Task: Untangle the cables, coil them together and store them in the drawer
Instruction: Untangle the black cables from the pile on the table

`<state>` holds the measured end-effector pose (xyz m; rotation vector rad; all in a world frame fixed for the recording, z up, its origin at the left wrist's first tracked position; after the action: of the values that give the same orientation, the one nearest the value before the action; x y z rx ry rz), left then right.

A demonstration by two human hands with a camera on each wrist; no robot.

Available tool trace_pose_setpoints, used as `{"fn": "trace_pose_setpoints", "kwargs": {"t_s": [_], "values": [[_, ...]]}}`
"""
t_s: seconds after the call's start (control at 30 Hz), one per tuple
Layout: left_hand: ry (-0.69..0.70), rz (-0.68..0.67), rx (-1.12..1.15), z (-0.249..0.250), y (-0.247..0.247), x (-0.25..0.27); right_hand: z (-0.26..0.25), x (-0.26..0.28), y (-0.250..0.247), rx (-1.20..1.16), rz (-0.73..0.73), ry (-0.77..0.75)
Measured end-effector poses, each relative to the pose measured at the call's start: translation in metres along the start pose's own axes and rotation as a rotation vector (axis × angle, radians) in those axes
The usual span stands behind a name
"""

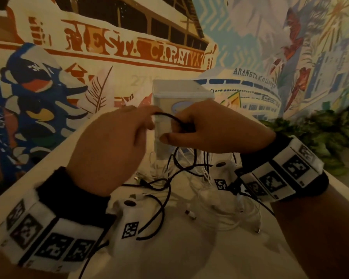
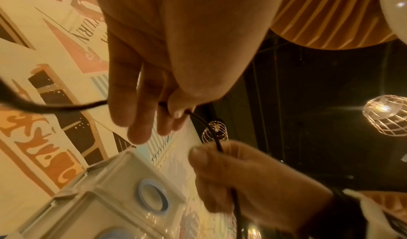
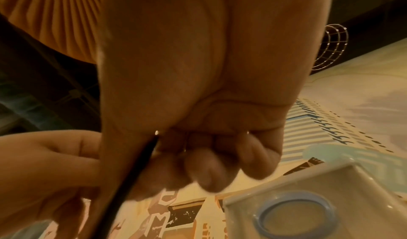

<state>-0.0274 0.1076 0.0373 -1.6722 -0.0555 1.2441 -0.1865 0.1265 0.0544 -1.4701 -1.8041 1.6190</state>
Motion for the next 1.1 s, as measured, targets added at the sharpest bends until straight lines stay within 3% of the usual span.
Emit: {"fn": "trace_pose_setpoints", "kwargs": {"t_s": [0.17, 0.27, 0.4, 0.5, 0.6, 0.7, 0.8, 0.97, 1.1], "values": [[-0.256, 0.179, 0.238, -0.05, -0.017, -0.003, 0.027, 0.007, 0.015, -0.147, -0.251, 0.206], [-0.319, 0.151, 0.185, -0.054, -0.017, -0.001, 0.039, 0.009, 0.014, -0.097, -0.286, 0.227], [-0.279, 0.087, -0.031, -0.035, -0.016, 0.003, 0.037, 0.01, -0.003, -0.133, -0.153, 0.217], [-0.238, 0.09, -0.03, -0.016, -0.017, 0.005, 0.034, 0.008, -0.015, -0.126, -0.01, 0.181], [-0.109, 0.088, -0.007, 0.004, -0.017, 0.005, 0.028, 0.005, -0.005, -0.019, -0.057, 0.188], [0.031, -0.021, -0.073, 0.021, -0.006, 0.006, 0.018, 0.001, 0.006, 0.007, -0.104, 0.157], [0.076, -0.103, -0.102, 0.023, 0.006, 0.006, 0.009, -0.001, 0.006, -0.003, -0.103, 0.09], [0.05, 0.106, -0.052, 0.007, -0.013, 0.001, 0.014, 0.004, 0.006, -0.062, -0.168, 0.152], [-0.097, 0.248, 0.002, -0.018, -0.03, -0.001, 0.021, 0.006, 0.0, -0.127, -0.141, 0.169]]}}
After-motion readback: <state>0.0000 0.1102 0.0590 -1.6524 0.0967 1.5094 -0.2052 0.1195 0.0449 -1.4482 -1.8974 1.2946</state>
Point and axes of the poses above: each hand's wrist, its own x-axis away from the middle knuckle, its own y-axis out of the palm, z = x × y, the point moved 6 cm from there along -x, towards the middle knuckle, and after that the axes turned 10 degrees about -x, right-handed, at the moved point
